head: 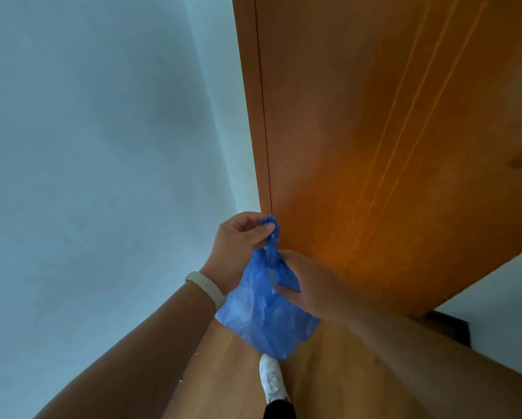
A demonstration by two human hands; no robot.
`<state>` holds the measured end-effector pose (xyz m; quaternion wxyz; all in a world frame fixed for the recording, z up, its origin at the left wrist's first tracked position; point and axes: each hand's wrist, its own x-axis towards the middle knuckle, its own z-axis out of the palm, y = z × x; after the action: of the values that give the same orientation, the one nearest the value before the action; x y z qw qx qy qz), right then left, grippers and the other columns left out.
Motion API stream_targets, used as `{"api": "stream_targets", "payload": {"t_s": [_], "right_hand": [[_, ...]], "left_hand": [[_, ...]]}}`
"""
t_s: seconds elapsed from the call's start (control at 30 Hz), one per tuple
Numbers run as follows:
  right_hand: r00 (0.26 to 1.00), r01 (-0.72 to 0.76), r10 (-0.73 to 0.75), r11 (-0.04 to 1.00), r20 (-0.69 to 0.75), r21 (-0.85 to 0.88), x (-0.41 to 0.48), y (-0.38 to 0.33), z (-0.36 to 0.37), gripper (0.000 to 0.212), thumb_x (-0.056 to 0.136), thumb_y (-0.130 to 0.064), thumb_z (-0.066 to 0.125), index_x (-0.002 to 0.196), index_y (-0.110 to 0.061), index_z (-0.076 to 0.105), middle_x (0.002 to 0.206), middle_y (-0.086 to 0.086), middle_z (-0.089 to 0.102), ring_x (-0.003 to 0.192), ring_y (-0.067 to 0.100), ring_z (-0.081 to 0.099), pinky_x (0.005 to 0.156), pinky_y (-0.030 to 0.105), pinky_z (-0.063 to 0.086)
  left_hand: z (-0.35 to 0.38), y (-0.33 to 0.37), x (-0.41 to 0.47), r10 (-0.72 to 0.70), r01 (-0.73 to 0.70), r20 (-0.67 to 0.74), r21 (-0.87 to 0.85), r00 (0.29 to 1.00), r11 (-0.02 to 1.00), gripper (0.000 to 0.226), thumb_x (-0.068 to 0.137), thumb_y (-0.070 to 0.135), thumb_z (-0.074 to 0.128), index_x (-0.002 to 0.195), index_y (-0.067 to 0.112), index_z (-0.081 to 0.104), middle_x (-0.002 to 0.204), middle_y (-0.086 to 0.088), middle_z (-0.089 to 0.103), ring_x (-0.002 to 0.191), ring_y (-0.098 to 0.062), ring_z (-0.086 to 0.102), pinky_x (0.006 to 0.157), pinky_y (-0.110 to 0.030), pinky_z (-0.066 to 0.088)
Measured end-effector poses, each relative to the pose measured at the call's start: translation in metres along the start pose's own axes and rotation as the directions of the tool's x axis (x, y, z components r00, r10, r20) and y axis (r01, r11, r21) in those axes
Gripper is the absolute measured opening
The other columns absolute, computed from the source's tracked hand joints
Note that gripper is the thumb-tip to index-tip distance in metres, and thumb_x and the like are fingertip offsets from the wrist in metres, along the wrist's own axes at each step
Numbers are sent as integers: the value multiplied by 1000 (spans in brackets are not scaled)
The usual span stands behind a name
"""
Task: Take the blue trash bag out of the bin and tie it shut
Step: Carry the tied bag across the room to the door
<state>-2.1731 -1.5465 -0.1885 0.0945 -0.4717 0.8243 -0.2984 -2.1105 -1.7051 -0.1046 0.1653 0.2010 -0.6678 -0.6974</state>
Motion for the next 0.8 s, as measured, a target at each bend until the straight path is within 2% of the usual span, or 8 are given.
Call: {"api": "stream_targets", "payload": {"t_s": [0.17,0.27,0.4,0.43,0.5,0.63,0.7,0.8], "right_hand": [[998,-12,11,1000,62,16,59,30,14,50,90,-51,57,133,-40,36,127,-23,51,104,-11,42,77,-1,32],[997,-4,3,1000,80,13,103,50,23,51,88,-52,55,133,-38,38,127,-21,51,111,-1,48,83,1,32],[996,60,-50,989,75,-133,154,72,32,46,89,-60,46,130,-41,37,117,-19,55,98,9,55,84,25,49],[995,57,-46,990,87,-132,165,77,33,45,90,-61,45,129,-41,37,116,-19,55,96,8,55,83,27,51],[993,48,-37,994,115,-100,188,88,34,44,90,-61,46,128,-40,39,117,-21,54,94,2,53,81,22,49],[986,54,-50,998,156,-22,231,112,35,44,90,-54,51,129,-37,41,123,-19,54,96,-8,44,74,5,33],[983,59,-59,998,175,2,248,129,40,42,91,-50,54,129,-34,43,123,-15,57,97,-5,49,71,2,33],[972,63,-72,997,222,49,269,165,61,41,91,-45,57,127,-34,43,122,-13,59,103,4,57,75,4,37]], "left_hand": [[-21,-21,61,-59,58,-4,-84,998,995,13,83,1,67,82,13,74,77,-6,75,74,-21,70,68,-26,55],[-36,-29,100,-110,109,-2,-124,994,986,14,84,-1,67,80,11,73,73,-3,75,72,-18,71,66,-23,55],[-46,-39,146,-155,151,-17,-147,988,978,14,85,-5,63,81,7,70,69,0,74,68,-14,70,63,-22,55],[-48,-41,157,-163,157,-35,-144,986,977,14,85,-6,63,81,6,69,68,0,74,66,-13,70,62,-21,55],[-50,-42,179,-177,167,-61,-141,982,976,11,85,-6,63,83,4,67,67,0,74,65,-14,69,63,-22,56],[-51,-53,223,-188,173,-105,-138,977,975,7,84,-7,64,90,-4,66,69,-3,73,66,-16,70,66,-24,58],[-50,-66,243,-202,185,-120,-138,972,973,8,84,-7,64,91,-6,65,73,-7,73,68,-17,70,68,-26,58],[-50,-100,270,-248,229,-146,-132,958,964,9,84,-6,64,92,-5,65,79,-12,73,75,-21,70,72,-29,58]]}}
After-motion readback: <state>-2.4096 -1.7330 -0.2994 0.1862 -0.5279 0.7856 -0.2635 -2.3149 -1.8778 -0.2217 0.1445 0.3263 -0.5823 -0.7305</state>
